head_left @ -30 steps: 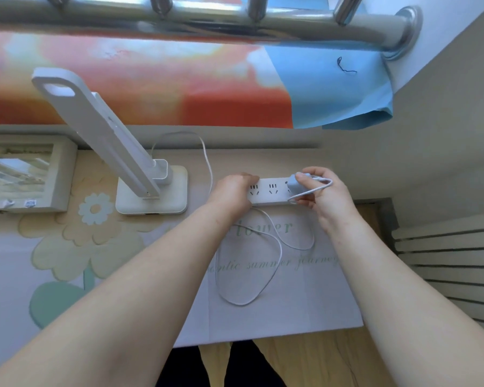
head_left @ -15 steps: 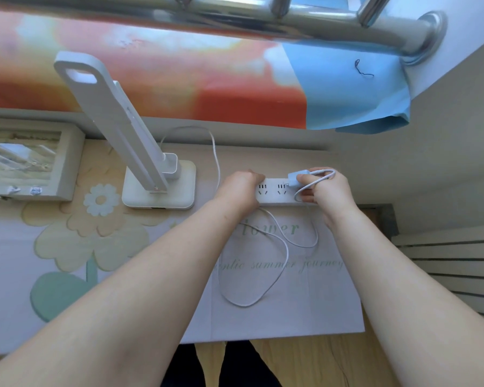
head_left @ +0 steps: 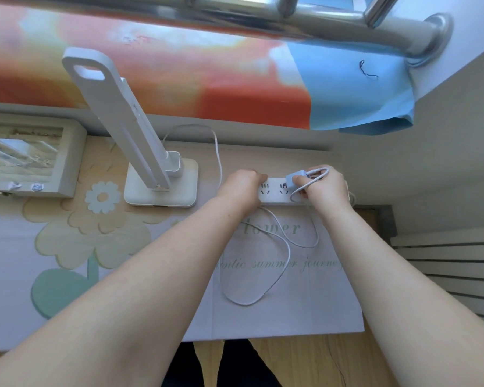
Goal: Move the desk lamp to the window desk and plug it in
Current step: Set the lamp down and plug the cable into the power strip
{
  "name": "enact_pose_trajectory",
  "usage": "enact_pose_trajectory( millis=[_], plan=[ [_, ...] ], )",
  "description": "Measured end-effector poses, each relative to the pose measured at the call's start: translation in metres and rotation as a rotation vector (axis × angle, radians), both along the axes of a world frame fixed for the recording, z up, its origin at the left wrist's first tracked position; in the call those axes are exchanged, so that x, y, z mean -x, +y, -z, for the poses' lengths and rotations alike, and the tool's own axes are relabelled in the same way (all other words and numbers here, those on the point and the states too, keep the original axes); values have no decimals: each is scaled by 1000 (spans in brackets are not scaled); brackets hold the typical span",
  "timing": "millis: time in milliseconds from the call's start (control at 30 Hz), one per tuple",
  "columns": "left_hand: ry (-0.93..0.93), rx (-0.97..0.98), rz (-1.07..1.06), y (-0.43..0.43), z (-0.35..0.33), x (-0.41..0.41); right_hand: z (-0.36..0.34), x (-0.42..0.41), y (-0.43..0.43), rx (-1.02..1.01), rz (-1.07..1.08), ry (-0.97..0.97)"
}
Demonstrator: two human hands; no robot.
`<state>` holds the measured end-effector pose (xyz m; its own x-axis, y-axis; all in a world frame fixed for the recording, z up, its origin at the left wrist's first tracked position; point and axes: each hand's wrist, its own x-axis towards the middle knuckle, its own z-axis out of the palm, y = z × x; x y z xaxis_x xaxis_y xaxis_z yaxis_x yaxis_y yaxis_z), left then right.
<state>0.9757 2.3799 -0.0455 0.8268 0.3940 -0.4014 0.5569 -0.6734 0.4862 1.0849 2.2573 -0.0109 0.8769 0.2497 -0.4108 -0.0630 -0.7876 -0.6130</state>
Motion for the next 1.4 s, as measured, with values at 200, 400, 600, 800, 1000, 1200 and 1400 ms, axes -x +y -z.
enact_pose_trajectory(
  millis=[200, 400, 600, 800, 1000, 1200, 1400],
  plan=[
    [11, -10, 18, 1, 0, -1, 7, 15, 3, -33, -151, -189],
    [2, -28, 32, 2, 0, -2, 11, 23, 2, -28, -170, -267],
    [21, -26, 32, 4, 1, -3, 12, 28, 1, -7, -198, -290],
    [31, -36, 33, 6, 1, -5, 11, 27, 9, 48, -233, -327],
    [35, -58, 50, 5, 2, -5, 14, 26, 13, 84, -233, -353],
    [37, -68, 46, 5, 2, -6, 20, 31, 11, 110, -271, -414],
    [10, -46, 40, 2, 5, -5, 30, 34, 11, 143, -285, -418]
  ],
)
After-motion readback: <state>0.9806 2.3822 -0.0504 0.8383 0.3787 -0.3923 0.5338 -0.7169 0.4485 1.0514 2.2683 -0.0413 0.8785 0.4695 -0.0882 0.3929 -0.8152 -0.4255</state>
